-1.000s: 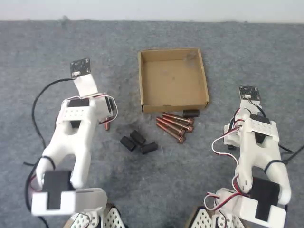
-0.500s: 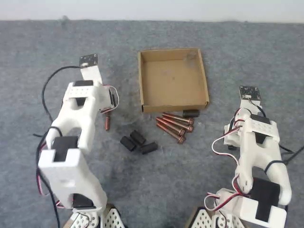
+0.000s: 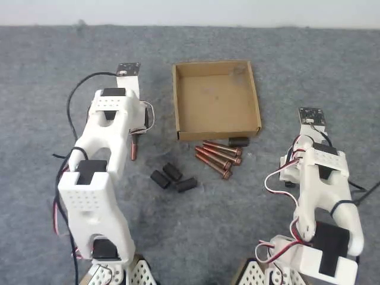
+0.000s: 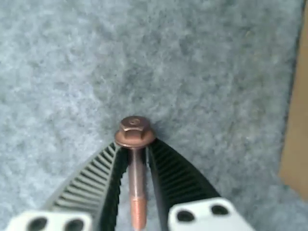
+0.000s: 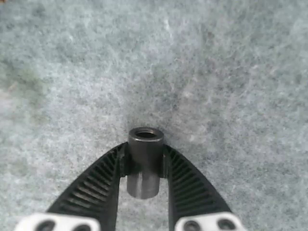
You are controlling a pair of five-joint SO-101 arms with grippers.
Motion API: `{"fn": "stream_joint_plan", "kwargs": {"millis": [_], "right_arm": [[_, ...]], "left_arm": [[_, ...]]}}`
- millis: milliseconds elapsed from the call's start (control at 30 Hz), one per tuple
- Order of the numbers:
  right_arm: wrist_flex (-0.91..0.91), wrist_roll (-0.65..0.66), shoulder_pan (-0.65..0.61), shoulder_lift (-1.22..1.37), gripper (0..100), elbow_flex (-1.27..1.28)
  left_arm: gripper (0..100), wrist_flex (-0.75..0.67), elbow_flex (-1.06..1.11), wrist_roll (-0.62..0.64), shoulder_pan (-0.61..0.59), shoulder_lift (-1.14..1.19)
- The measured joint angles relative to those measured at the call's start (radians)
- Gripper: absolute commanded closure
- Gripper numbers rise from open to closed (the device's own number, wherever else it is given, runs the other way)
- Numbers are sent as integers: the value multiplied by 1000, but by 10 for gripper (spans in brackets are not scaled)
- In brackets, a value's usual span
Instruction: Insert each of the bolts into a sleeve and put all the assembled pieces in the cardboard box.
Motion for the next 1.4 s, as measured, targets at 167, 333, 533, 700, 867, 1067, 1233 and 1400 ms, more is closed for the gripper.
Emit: {"fn": "stream_joint_plan", "kwargs": {"millis": [167,333,533,700,867,1067,1233,1400], "right_arm": [[0,0,0,0,992,0],[0,0,0,0,992,0],[-5,0,-11,0,992,0],[-107,0,-17,0,992,0],[-261,0,-44,0,992,0],[-470,0,-81,0,992,0],[-624,0,-117,0,992,0],[-752,0,-149,0,992,0]], "left_arm": [[991,6,-2,-3,0,0],[991,-23,68,-11,0,-40],[990,-152,275,-11,0,-178],[990,-238,397,-21,0,-267],[990,-269,422,-72,0,-285],[990,-270,422,-75,0,-285],[990,-270,422,-78,0,-285],[990,-270,422,-80,0,-285]]}}
